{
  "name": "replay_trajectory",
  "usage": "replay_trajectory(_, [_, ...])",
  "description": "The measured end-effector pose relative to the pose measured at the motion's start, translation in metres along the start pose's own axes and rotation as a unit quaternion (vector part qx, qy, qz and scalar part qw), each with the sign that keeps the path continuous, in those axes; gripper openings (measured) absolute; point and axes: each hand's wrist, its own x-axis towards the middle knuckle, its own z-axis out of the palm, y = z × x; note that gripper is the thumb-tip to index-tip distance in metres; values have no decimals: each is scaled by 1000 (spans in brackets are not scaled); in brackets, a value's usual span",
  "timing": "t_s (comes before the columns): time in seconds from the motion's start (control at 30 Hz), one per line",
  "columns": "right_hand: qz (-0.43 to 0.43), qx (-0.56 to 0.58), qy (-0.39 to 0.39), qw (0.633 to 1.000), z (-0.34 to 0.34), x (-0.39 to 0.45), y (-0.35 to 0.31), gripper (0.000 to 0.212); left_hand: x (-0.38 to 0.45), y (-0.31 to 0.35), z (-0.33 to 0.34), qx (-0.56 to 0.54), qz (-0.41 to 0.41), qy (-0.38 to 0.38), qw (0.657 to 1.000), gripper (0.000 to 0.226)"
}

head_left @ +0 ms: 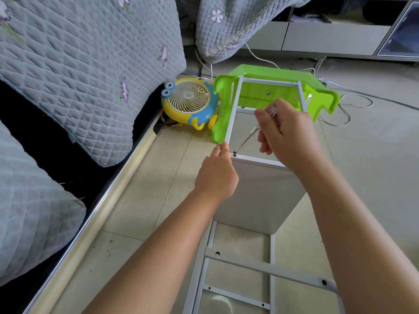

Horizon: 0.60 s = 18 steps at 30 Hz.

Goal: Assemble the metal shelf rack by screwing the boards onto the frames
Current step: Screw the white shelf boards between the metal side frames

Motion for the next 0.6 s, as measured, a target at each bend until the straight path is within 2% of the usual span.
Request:
replay_trajectory(0.37, [7,-19,1,1000,2,1,-5,33,-1,-2,0,-4,7,3,1000,56])
replay_trajectory(0.6, [-11,-68,-6,998,-1,2,-7,25,-3,1,-1,1,0,3,1000,55])
